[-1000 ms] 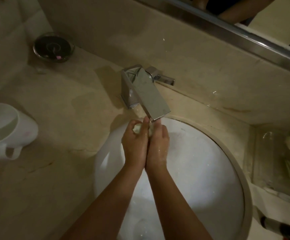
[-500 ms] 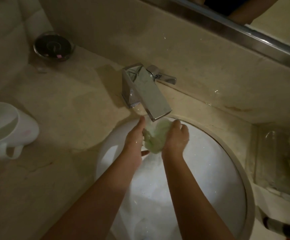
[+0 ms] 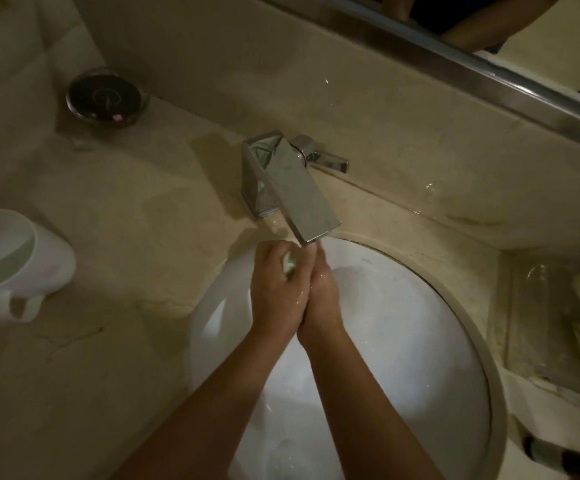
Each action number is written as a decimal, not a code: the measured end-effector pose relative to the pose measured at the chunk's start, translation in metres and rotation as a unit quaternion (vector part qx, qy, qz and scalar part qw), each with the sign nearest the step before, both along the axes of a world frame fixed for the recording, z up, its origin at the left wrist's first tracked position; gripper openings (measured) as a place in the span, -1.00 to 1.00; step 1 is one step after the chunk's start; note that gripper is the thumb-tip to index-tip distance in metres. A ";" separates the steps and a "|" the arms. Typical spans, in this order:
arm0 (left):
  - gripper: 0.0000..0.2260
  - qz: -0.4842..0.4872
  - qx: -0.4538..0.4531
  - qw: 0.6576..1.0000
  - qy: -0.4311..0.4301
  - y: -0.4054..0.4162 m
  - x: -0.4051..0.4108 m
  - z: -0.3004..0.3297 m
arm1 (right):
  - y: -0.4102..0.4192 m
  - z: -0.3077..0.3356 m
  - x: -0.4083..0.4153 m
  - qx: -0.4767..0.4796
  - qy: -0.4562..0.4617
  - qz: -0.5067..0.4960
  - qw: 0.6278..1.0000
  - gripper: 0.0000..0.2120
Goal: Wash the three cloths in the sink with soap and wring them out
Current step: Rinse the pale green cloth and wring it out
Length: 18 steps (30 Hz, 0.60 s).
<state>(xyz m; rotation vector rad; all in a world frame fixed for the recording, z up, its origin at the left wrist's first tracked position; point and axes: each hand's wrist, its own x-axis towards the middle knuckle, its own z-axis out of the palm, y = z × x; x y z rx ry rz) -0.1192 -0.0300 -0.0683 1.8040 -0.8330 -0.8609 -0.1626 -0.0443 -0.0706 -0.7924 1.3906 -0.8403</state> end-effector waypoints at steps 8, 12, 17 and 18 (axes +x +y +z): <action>-0.74 0.030 0.135 0.990 0.007 -0.014 0.012 -0.006 | -0.008 -0.012 0.008 0.094 0.103 -0.016 0.990 -0.82; -0.81 0.086 0.164 0.957 0.223 -0.018 0.008 -0.006 | -0.007 -0.018 0.007 0.026 0.146 -0.118 0.982 -0.58; -0.61 0.062 0.151 0.889 0.427 -0.005 0.014 -0.005 | 0.003 0.003 -0.003 -0.117 0.159 -0.164 0.967 -0.64; -0.59 0.061 0.142 0.859 0.489 -0.004 0.018 -0.006 | 0.010 0.004 -0.005 -0.133 0.147 -0.116 0.973 -0.68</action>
